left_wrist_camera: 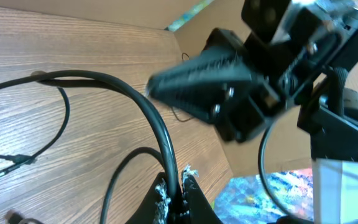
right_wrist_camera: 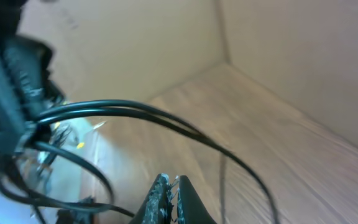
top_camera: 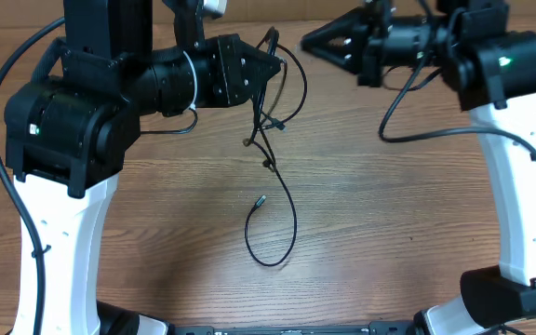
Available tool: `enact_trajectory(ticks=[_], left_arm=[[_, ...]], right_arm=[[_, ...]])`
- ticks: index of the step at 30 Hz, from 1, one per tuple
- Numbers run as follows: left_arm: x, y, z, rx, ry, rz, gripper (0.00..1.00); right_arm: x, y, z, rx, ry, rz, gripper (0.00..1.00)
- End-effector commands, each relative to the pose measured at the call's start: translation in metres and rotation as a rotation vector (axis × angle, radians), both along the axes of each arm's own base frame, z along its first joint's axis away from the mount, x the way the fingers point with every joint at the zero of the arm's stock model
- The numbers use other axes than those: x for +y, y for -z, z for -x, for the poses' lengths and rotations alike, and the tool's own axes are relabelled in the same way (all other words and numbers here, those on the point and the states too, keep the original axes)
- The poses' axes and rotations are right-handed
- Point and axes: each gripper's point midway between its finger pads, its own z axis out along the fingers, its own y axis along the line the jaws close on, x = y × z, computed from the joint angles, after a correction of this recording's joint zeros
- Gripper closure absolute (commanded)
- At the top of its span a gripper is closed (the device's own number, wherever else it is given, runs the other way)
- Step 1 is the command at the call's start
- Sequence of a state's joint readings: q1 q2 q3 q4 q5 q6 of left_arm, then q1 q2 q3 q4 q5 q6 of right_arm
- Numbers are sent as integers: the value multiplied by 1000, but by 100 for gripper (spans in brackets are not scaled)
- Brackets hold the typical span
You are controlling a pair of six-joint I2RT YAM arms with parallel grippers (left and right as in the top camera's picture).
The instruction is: Untangle cables
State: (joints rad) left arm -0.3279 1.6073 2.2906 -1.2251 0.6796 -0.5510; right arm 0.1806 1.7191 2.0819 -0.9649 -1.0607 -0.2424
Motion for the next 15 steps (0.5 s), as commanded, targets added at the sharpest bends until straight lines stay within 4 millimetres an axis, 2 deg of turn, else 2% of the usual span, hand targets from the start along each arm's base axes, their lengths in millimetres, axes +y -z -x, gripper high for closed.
enact_trajectory(ticks=[1,6,7,9,12,15], left_arm=[[3,-6,4,-30,-10,-11,95],[4,-3,4,-18,-20,-23,96],[4,-3,4,-22,-21,-22,96],[4,-5,3,-31,-20,-17,96],[3,-8,3,-20,-24,0,95],[0,-8,4,-17,-19,5,95]], right_arm=[[-13,-3,-10,39,66,-11,96],[-17,-15,-4,25,60,-36,96],[-15,-17,0,24,41,-44,87],[-10,-22,9,12,-8,-62,55],[-5,-26,20,-14,-77,-83,42],[3,-26,26,-24,-110,-83,40]])
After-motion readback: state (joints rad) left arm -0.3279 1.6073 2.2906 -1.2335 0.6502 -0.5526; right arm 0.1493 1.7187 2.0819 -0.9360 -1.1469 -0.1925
